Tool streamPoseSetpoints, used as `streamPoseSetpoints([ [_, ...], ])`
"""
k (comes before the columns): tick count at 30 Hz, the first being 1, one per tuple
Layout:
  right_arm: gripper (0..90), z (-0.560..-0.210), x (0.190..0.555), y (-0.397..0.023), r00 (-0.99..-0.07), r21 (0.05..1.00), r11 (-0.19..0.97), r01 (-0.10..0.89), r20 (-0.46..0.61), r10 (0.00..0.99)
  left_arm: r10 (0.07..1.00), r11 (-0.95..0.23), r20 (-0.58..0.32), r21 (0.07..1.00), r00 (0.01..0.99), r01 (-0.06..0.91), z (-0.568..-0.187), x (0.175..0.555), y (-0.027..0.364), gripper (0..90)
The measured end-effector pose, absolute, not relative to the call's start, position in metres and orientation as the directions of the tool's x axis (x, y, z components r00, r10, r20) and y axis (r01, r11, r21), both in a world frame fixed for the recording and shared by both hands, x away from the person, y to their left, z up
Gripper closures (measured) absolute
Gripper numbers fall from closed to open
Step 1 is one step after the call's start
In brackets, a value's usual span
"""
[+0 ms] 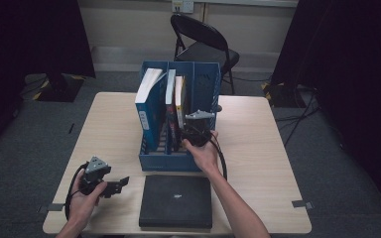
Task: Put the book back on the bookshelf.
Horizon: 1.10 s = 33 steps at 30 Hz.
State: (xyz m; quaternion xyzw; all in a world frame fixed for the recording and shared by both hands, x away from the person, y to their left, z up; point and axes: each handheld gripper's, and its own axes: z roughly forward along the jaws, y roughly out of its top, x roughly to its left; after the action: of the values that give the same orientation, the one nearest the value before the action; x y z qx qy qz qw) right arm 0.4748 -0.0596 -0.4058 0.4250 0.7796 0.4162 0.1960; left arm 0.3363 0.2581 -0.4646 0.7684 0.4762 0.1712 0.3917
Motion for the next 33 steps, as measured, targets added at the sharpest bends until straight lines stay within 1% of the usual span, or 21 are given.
streamPoseSetpoints([
  [4,71.8,-0.404,0.478,-0.055,-0.573,0.811,0.311,0.496,0.037,0.818,0.866,-0.239,-0.111,0.765,0.488,0.598,-0.464,0.336,0.258,17.2],
  [8,71.4,-0.406,0.478,-0.053,-0.572,0.813,0.3,0.498,0.048,0.819,0.867,-0.237,-0.11,0.767,0.487,0.596,-0.464,0.336,0.258,17.2],
  [12,69.6,-0.405,0.478,-0.055,-0.575,0.811,0.308,0.498,0.043,0.817,0.866,-0.238,-0.111,0.765,0.487,0.598,-0.464,0.336,0.259,17.2],
  [14,65.3,-0.405,0.477,-0.056,-0.581,0.812,0.31,0.495,0.043,0.813,0.866,-0.239,-0.111,0.765,0.488,0.598,-0.464,0.336,0.259,17.2],
  [19,59.8,-0.401,0.471,-0.059,-0.588,0.822,0.301,0.482,0.049,0.807,0.865,-0.239,-0.113,0.764,0.489,0.599,-0.464,0.336,0.259,17.2],
  [20,59.6,-0.4,0.47,-0.061,-0.591,0.826,0.288,0.484,0.067,0.804,0.864,-0.238,-0.115,0.765,0.49,0.599,-0.464,0.336,0.258,17.2],
  [26,57.3,-0.395,0.463,-0.067,-0.606,0.838,0.284,0.465,0.068,0.792,0.861,-0.243,-0.116,0.76,0.494,0.603,-0.465,0.336,0.257,17.8],
  [33,50.0,-0.39,0.45,-0.075,-0.632,0.856,0.279,0.435,0.07,0.772,0.861,-0.232,-0.129,0.761,0.492,0.605,-0.464,0.336,0.255,17.8],
])
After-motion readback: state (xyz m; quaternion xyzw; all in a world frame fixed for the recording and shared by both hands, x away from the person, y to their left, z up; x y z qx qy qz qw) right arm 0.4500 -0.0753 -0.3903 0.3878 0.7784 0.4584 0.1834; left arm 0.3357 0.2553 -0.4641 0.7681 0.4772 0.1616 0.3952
